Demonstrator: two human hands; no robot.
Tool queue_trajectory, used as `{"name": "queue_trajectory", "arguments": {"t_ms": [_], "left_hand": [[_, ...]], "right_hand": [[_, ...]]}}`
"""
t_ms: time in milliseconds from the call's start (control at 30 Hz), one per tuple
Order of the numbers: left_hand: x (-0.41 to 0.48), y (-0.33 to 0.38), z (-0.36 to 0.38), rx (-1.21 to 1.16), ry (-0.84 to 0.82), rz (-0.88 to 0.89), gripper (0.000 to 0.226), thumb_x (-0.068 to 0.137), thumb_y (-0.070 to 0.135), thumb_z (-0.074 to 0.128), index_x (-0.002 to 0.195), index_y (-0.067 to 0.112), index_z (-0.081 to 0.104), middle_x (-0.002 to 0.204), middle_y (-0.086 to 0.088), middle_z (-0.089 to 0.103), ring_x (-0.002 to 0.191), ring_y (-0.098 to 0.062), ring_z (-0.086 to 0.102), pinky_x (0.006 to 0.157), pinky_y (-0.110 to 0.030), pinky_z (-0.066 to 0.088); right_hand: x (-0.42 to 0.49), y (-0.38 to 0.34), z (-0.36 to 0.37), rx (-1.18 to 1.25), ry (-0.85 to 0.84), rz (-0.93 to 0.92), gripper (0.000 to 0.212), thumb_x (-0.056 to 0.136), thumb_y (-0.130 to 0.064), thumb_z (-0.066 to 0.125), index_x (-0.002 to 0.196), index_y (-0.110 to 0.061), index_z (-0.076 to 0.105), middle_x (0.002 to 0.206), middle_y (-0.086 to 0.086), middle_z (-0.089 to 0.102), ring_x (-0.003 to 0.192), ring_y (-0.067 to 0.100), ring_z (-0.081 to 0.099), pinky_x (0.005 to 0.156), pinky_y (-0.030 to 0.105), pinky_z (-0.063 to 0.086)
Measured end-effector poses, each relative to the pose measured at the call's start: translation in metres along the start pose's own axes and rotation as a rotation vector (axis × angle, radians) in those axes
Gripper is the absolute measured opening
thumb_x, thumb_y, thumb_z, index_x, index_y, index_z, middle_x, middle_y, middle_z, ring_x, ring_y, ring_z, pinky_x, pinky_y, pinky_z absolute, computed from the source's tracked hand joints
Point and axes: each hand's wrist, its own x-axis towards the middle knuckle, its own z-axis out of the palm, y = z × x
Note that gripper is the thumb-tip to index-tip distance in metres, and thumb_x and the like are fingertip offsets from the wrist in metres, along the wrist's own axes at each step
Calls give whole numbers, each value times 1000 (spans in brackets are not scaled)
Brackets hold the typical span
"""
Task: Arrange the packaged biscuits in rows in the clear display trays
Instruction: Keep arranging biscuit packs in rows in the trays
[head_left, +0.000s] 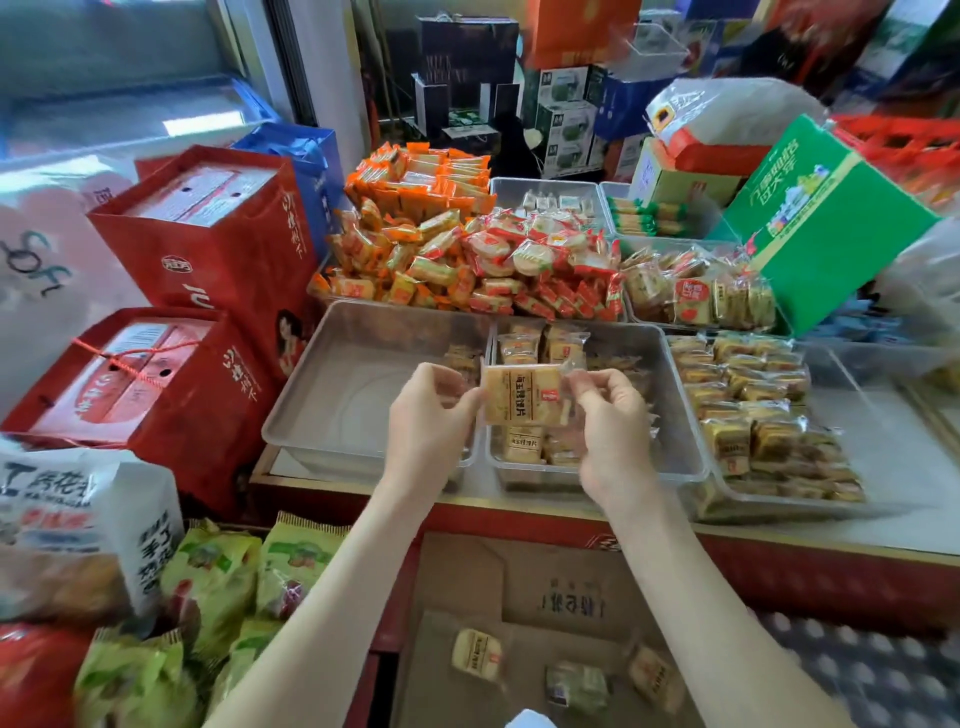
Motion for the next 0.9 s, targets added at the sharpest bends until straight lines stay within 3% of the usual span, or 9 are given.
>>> {"name": "queue_trajectory", "arguments": {"t_ms": [100, 200, 233, 300, 400, 533, 767, 833, 900], "left_hand": [[-21, 8, 17, -51, -122, 38, 32, 95, 37, 60, 123, 21, 58, 108, 11, 62, 96, -4, 59, 75, -7, 47], [-23, 4, 27, -320, -270, -32, 52, 87, 57, 61, 126, 23, 60, 113, -2, 66, 97, -15, 59, 77, -25, 50], [-22, 2, 27, -439, -277, -68, 54, 86, 55, 63, 125, 18, 60, 112, -10, 67, 96, -20, 61, 76, -28, 52], [-19, -3, 24, -692, -272, -156, 39, 97, 31, 60, 126, 5, 57, 117, -19, 67, 104, -29, 65, 86, -33, 56], [-17, -8, 16, -869, -349, -214, 30, 100, 13, 49, 127, 0, 54, 120, -19, 67, 110, -30, 66, 84, -33, 59], [-11, -8, 15, -949, -464, -239, 37, 90, 16, 54, 123, 0, 54, 125, -22, 63, 114, -34, 63, 79, -32, 60], [12, -21, 23, -955, -657, -212, 66, 65, 31, 90, 117, 5, 60, 123, -19, 65, 115, -36, 63, 84, -38, 59], [18, -24, 28, -955, -674, -199, 57, 68, 27, 87, 115, 6, 63, 123, -18, 65, 115, -34, 63, 83, -39, 60], [23, -25, 35, -925, -636, -230, 39, 78, 20, 80, 110, 6, 63, 123, -20, 65, 113, -35, 64, 80, -38, 61]], "right_hand": [[-10, 0, 0, -244, 39, -243, 17, 99, -25, 54, 84, -17, 56, 76, -1, 64, 65, 8, 61, 63, 39, 56], [-27, 2, 1, -306, -233, -370, 12, 99, -16, 54, 92, -11, 64, 80, 12, 65, 66, 22, 59, 63, 41, 49], [-31, 2, 0, -298, -322, -388, 13, 99, -12, 53, 97, -11, 65, 84, 14, 66, 71, 28, 60, 65, 40, 49], [-31, 3, -6, -290, -389, -419, 19, 99, -6, 51, 105, -14, 67, 93, 3, 69, 85, 17, 65, 74, 26, 52], [-13, 6, -16, -363, -202, -446, 23, 97, -13, 55, 117, -24, 61, 112, -10, 63, 107, 6, 59, 91, 22, 48], [5, -1, -29, -253, -268, -186, 20, 96, -15, 58, 114, -23, 64, 106, -6, 68, 98, 2, 63, 79, 16, 51], [25, -7, -40, -8, -278, -10, 19, 94, 4, 52, 92, -6, 67, 71, -2, 70, 58, 3, 63, 51, 14, 47], [33, -5, -43, 151, -302, 113, 20, 95, 5, 50, 91, -5, 66, 74, 1, 71, 60, 6, 64, 52, 16, 49], [40, 4, -43, 80, -271, 102, 19, 95, 3, 52, 93, -8, 67, 80, 1, 71, 68, 9, 64, 56, 16, 50]]}}
